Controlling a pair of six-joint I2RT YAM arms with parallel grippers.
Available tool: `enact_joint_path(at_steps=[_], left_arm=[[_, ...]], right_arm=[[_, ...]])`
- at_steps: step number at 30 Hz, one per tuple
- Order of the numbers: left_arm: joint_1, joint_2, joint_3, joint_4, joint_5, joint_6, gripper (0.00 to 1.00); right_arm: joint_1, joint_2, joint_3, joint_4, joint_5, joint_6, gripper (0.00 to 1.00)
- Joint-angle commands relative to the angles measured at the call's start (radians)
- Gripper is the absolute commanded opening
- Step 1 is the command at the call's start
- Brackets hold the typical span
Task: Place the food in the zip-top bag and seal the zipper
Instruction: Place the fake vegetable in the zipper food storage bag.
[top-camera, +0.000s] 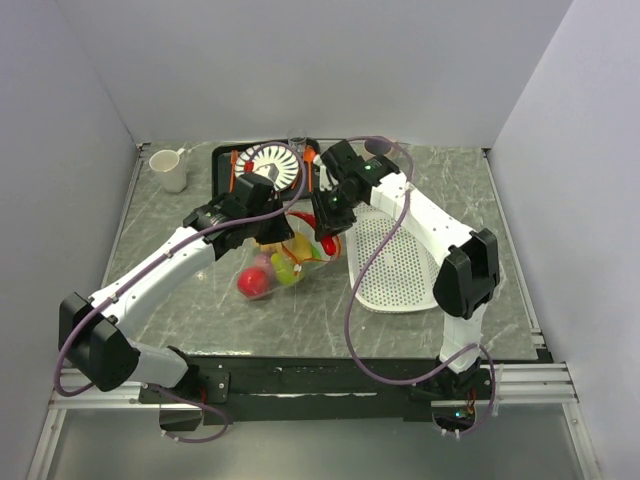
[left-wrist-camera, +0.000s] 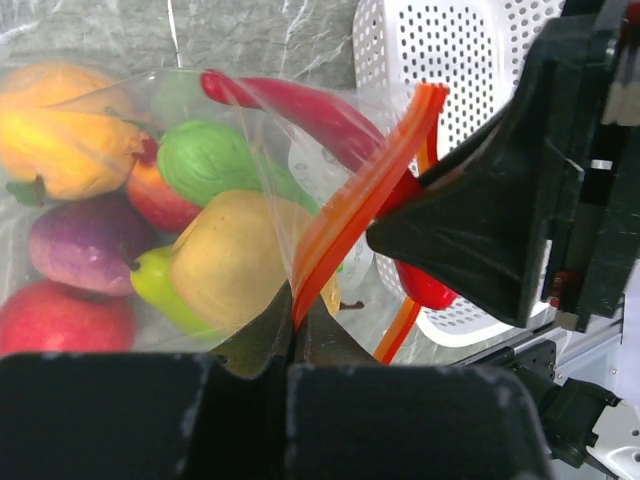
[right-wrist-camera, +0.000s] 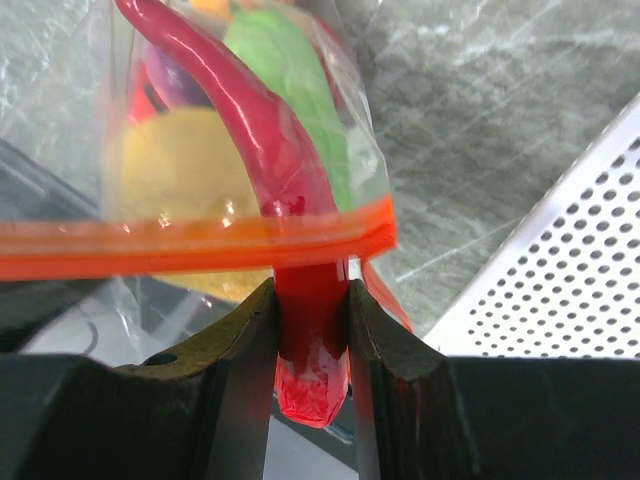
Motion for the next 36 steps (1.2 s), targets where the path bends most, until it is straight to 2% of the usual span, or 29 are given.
enact_joint_path(at_steps=[1,7,9,11,14,15,16,22,26,31,36], left_arm=[[-0.009,-0.027,0.014,0.046,0.041,0.024,0.01],[-0.009,-0.042,0.018,0.049,0.050,0.029,0.01],[-0.009,-0.044,0.014,0.049,0.041,0.029,0.01],[-0.009,-0.048,0.011,0.037,0.021,0.023,0.01],[-0.009,-0.054,0.003,0.029,0.006,0.016,0.01],[-0.009,-0.054,0.003,0.024,0.006,0.015,0.01],[-0.009,-0.054,0.003,0.023,-0.025,0.012,0.01],[-0.009,-0.068,0.006,0.003,-0.071,0.006,0.01],[-0.009,-0.076,0.003,-0.002,-0.080,0.006,0.01],[-0.009,-0.071,0.001,0.004,-0.077,0.006,0.01],[-0.009,-0.071,-0.008,0.003,-0.079,0.004,0.01]], right_arm=[[0.017,0.030,0.069,-0.002,0.047,0.022,0.24],[0.029,0.041,0.068,0.024,0.166,0.044,0.30],[0.034,0.027,0.054,0.041,0.185,0.045,0.39],[0.037,0.009,0.046,0.062,0.193,0.040,0.56],[0.046,-0.063,0.000,0.122,0.193,0.028,0.63],[0.046,-0.109,-0.032,0.142,0.181,0.025,0.72],[0.045,-0.132,-0.046,0.159,0.171,0.022,0.74],[0.012,-0.275,-0.151,0.205,0.260,0.072,0.73],[-0.026,-0.307,-0.250,0.258,0.230,0.115,0.70],[-0.038,-0.292,-0.337,0.300,0.108,0.167,0.68],[-0.038,-0.277,-0.386,0.328,0.095,0.184,0.64]])
